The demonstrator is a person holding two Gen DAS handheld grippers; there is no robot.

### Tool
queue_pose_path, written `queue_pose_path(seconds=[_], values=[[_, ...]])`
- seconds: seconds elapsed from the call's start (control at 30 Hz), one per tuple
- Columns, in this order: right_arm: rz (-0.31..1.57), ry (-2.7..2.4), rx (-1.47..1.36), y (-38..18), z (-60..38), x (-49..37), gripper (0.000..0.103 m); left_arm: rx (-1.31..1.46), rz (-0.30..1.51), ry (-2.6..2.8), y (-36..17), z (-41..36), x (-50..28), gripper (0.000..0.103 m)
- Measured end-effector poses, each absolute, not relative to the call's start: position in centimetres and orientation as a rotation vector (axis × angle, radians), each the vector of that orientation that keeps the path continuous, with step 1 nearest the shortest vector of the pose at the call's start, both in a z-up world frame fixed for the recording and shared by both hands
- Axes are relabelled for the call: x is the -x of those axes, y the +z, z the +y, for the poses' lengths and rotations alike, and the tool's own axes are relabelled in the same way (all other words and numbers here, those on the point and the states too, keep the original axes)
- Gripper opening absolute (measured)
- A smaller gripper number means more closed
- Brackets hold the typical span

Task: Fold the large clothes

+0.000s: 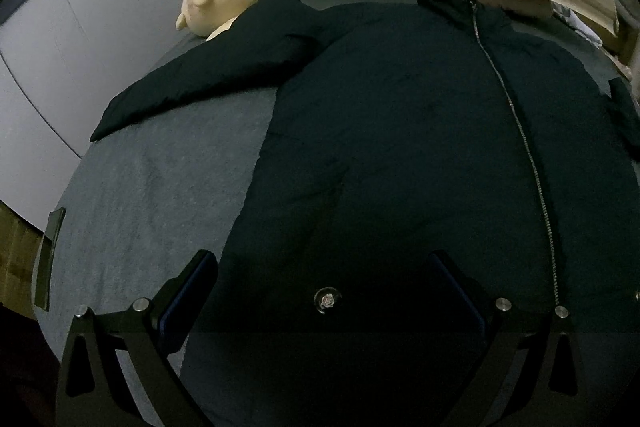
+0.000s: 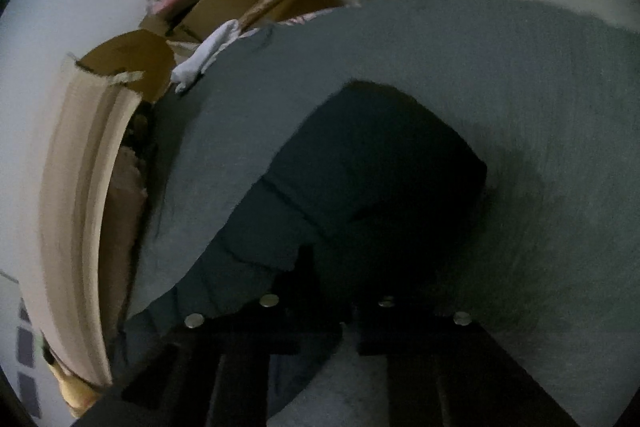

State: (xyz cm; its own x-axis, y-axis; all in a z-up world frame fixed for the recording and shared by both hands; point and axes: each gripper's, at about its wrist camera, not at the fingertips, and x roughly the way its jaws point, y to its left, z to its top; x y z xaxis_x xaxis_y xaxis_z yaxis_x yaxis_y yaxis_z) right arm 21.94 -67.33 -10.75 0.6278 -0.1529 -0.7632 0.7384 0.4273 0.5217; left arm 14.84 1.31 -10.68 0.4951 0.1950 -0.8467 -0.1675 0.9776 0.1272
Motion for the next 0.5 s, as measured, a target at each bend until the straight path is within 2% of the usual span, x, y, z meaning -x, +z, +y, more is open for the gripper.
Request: queue_pose_path(seconds=[0.5], values=[[0.630,-0.465,-0.586,2.9,-57.7,-26.8,0.012,0.021,0.987,0.204,-9.0,3.1,-13.1,0.103]])
